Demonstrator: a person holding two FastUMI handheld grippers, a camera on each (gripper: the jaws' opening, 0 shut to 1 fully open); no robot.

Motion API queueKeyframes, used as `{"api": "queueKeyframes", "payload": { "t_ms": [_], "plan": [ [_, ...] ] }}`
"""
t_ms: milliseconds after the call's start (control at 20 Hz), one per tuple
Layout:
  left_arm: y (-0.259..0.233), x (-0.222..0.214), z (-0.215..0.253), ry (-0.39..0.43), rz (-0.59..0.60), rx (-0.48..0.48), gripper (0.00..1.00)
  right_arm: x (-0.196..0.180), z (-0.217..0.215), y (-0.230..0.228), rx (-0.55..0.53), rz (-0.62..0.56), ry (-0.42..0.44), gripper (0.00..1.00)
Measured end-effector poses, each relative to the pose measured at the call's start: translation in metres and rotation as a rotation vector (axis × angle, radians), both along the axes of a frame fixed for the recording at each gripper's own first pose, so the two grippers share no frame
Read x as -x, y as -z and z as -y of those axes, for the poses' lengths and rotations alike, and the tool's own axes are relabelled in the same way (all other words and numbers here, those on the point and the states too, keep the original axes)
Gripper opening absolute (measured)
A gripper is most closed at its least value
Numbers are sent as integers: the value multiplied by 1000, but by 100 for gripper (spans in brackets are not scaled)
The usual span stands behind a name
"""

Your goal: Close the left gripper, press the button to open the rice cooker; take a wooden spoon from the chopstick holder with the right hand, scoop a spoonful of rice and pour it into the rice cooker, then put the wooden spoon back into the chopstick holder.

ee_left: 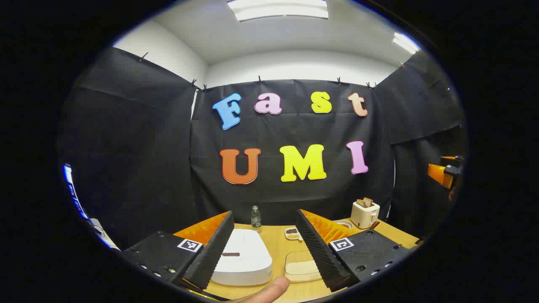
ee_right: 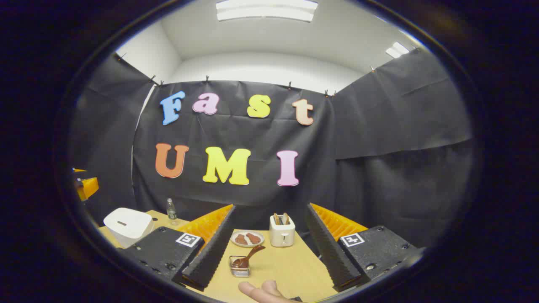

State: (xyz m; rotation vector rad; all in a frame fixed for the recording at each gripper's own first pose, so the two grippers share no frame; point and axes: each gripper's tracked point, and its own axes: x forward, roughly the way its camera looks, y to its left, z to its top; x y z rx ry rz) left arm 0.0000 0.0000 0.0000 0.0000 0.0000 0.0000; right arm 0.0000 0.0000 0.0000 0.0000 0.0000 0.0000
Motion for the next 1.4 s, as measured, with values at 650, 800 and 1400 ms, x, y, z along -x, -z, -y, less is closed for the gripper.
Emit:
{"api": "queueKeyframes", "payload": {
  "t_ms": [650, 800, 1400],
  "plan": [
    [15, -11, -7, -12, -48, 29, 95, -2, 5, 26, -104, -66, -6, 100],
    [20, -18, -14, -15, -50, 28, 90, -5, 5, 28, -79, -56, -1, 100],
    [52, -35, -37, -19, -160, -17, 32, -15, -10, 44, -105, -31, -59, 100]
  ]
}}
